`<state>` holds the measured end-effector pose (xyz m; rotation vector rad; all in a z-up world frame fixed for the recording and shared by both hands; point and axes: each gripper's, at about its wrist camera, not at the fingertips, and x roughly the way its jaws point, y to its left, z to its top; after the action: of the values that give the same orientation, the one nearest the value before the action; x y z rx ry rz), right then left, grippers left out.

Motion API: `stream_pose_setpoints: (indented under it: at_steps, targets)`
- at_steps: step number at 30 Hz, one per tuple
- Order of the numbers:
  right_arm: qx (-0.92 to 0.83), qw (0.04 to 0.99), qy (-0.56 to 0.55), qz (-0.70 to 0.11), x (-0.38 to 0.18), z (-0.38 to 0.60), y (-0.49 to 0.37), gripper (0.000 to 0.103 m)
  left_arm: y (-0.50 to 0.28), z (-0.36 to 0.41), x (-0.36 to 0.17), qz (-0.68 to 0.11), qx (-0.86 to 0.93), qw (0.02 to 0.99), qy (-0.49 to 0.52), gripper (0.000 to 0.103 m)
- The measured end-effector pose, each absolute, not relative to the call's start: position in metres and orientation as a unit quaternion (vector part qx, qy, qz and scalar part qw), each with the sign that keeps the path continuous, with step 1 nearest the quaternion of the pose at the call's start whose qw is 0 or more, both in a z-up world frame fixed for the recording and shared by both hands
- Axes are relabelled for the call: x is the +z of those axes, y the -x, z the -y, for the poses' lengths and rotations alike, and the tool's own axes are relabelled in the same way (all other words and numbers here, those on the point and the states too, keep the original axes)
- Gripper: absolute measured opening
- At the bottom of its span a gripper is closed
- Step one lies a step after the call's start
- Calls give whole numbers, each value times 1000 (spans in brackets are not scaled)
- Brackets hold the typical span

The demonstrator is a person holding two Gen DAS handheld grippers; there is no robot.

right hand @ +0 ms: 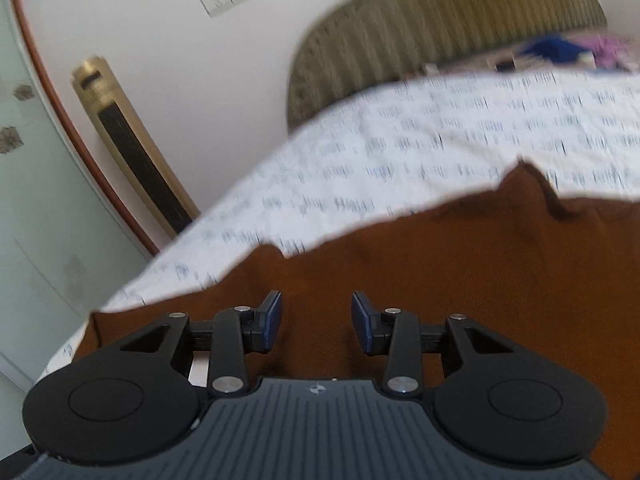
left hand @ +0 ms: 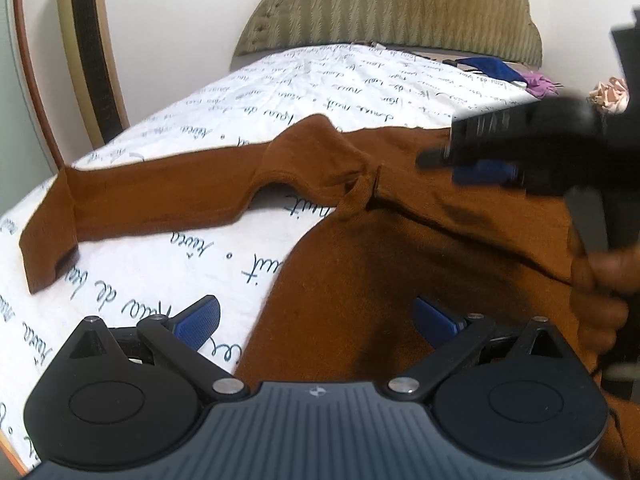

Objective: Fold small clothes

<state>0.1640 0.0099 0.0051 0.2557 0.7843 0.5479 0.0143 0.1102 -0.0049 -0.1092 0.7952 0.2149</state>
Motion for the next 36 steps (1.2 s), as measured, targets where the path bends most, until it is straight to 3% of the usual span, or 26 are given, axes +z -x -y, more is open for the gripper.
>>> stream_pose_setpoints:
  at_steps: [3, 7, 11, 36]
  targets:
    - [251, 864, -105, -423, -17, -18, -167, 41, -12, -113, -4, -387, 111, 914, 54, 103]
    - [251, 872, -126, -402, -12, -14, -154, 43, -7, -118, 2, -378, 124, 916, 54, 103]
    - [259, 874, -111, -396, -6, -11, -145, 65, -6, -125, 5, -379, 137, 913, 70, 103]
    - [326, 857, -95, -388, 13, -66, -108, 65, 43, -215, 34, -337, 227, 901, 150, 103]
